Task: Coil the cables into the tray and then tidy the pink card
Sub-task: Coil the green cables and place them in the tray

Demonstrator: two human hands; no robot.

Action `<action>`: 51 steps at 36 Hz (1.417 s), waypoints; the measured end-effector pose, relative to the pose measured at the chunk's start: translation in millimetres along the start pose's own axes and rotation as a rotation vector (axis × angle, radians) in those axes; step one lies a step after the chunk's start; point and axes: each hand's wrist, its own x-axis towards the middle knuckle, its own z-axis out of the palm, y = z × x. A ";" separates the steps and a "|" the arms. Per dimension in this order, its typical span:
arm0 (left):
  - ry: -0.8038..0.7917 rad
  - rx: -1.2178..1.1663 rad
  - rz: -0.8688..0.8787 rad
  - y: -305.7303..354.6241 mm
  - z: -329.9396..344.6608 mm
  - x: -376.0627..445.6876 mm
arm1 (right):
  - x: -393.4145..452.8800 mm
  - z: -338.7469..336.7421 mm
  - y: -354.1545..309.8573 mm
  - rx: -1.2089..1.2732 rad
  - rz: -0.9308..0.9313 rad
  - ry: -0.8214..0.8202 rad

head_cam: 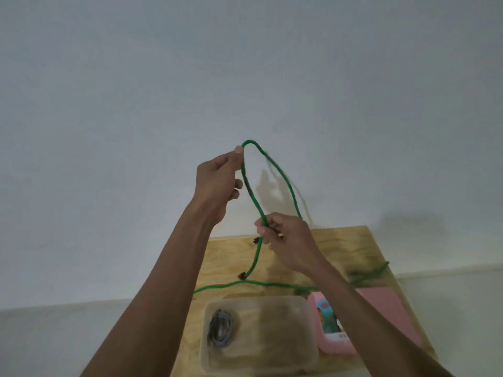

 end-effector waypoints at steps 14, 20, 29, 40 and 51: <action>-0.513 0.189 0.023 -45.5 43.6 -52.7 | 45.4 -96.5 -59.9 0.441 0.000 0.090; -0.450 -0.060 -0.001 -34.8 53.7 -59.9 | 70.5 -119.0 -68.9 0.568 0.016 0.110; -0.575 -0.384 0.054 -6.4 76.2 -65.1 | 75.2 -107.2 -67.9 0.291 -0.094 0.099; -0.411 -0.696 0.092 17.3 92.8 -58.3 | 53.0 -89.9 -49.0 0.037 -0.308 -0.286; -0.156 -0.142 0.362 39.2 67.2 -16.8 | 29.6 -72.3 -38.9 0.234 -0.154 -0.201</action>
